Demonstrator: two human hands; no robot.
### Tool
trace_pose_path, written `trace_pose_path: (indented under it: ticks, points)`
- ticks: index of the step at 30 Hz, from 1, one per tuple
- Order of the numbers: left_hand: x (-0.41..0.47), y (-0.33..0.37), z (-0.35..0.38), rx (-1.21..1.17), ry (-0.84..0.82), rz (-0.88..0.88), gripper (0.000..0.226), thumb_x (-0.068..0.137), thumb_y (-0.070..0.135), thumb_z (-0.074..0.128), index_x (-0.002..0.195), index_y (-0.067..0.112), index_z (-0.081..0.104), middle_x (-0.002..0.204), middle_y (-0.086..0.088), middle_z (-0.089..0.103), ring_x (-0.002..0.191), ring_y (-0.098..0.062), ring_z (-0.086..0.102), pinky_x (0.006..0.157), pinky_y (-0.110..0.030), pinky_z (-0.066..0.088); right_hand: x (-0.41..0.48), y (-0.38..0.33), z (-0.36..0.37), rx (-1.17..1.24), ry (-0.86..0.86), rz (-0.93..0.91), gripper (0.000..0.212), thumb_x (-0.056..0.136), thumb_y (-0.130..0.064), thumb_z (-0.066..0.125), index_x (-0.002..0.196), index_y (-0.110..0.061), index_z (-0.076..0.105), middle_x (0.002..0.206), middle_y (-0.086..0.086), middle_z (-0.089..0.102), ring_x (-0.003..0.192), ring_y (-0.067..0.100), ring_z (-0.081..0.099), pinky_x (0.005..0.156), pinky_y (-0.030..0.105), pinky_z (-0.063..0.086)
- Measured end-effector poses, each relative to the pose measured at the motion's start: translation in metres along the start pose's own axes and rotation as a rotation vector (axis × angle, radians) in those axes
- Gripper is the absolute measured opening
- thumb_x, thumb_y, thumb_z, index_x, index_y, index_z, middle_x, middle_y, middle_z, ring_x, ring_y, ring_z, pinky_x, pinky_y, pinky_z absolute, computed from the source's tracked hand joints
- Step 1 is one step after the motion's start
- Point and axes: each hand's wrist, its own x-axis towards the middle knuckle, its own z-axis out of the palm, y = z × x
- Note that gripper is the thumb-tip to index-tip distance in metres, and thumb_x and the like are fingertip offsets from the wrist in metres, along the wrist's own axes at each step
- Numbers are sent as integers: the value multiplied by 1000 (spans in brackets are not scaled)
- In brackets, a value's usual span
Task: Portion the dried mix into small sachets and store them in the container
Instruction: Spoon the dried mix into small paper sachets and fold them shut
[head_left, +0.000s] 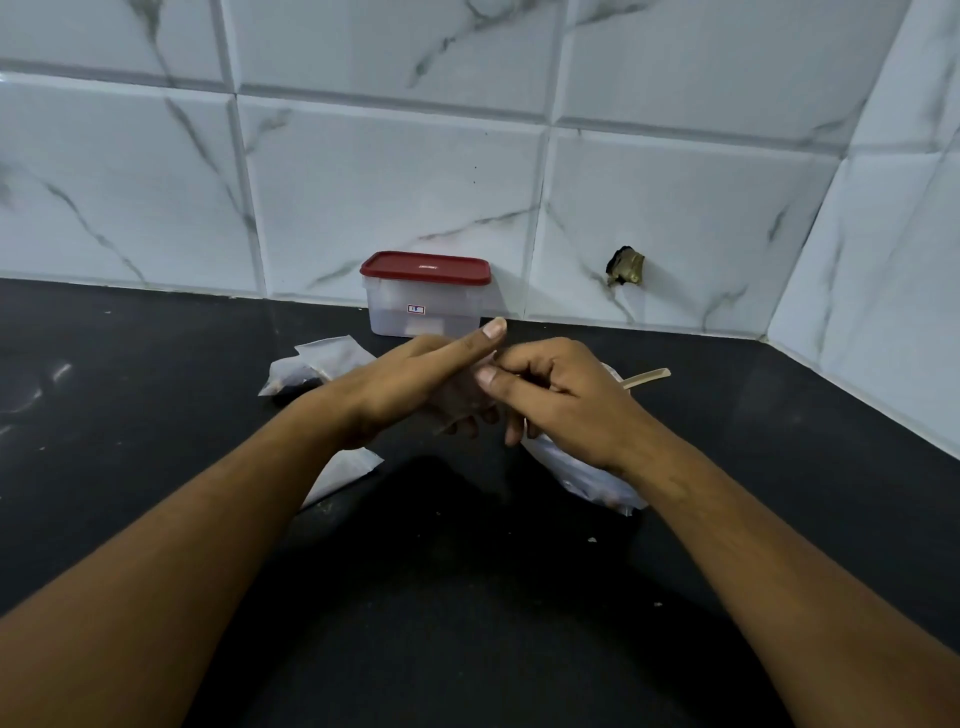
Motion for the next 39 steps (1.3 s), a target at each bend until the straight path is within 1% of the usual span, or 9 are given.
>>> trace_pose_path:
  ticks: [3, 8, 13, 20, 24, 27, 30, 34, 39]
  points:
    - [0, -1, -1, -11, -59, 3, 73, 100, 63, 41, 100, -4, 69, 93, -21, 74, 79, -32, 66, 83, -45, 51, -1, -3, -2, 104, -61, 76, 29, 107, -22, 56, 97, -2, 75, 64, 18, 67, 53, 31, 65, 54, 28, 47]
    - [1, 0, -1, 13, -68, -20, 70, 98, 65, 43, 101, 2, 71, 87, -17, 74, 79, -29, 70, 79, -39, 53, -3, -10, -1, 144, -168, 146, 30, 109, -31, 52, 98, -14, 74, 57, 13, 66, 48, 32, 57, 62, 55, 51]
    - [1, 1, -1, 8, -67, -32, 63, 99, 64, 42, 101, 9, 74, 94, -22, 75, 81, -33, 73, 75, -39, 56, -4, -14, -2, 199, -214, 198, 43, 110, -37, 45, 114, -2, 69, 83, 13, 76, 56, 31, 64, 50, 34, 41]
    - [0, 1, -1, -32, -146, -82, 68, 100, 67, 36, 102, 11, 75, 100, -18, 76, 78, -31, 70, 72, -34, 54, -4, -13, -1, 157, -258, 174, 43, 109, -44, 44, 106, -7, 66, 90, 16, 76, 51, 33, 58, 53, 36, 43]
    - [-1, 2, -1, -19, -133, -35, 69, 92, 68, 42, 95, 7, 76, 97, -21, 76, 81, -33, 66, 73, -34, 54, -4, -16, -2, 97, -201, 170, 47, 108, -46, 45, 89, -10, 68, 68, 2, 71, 54, 31, 62, 50, 34, 45]
    - [0, 0, 0, -28, -109, -34, 82, 86, 68, 47, 106, -8, 70, 98, -29, 74, 85, -40, 69, 78, -35, 57, -4, -15, -6, 86, -163, 187, 63, 104, -56, 42, 85, 2, 59, 52, 16, 58, 49, 30, 57, 51, 32, 44]
    - [2, -3, 1, -39, -115, -20, 83, 89, 70, 45, 106, -9, 66, 89, -30, 71, 79, -33, 67, 77, -38, 53, -3, -14, -7, 116, -147, 171, 72, 103, -61, 39, 98, 6, 65, 58, 31, 58, 49, 32, 58, 52, 34, 44]
    - [7, -10, -3, -54, -15, -14, 72, 91, 69, 50, 107, 2, 71, 94, -28, 72, 80, -32, 69, 81, -45, 54, -2, -17, -16, 152, -7, 185, 66, 109, -51, 33, 96, 0, 72, 61, -1, 71, 46, 24, 59, 50, 31, 46]
    - [12, -14, 3, -47, 170, 55, 62, 90, 66, 53, 105, 9, 73, 99, -13, 76, 88, -31, 75, 89, -48, 58, 4, -2, -35, 67, 337, 168, 52, 109, -47, 44, 91, -9, 75, 88, 4, 79, 54, 22, 67, 55, 30, 51]
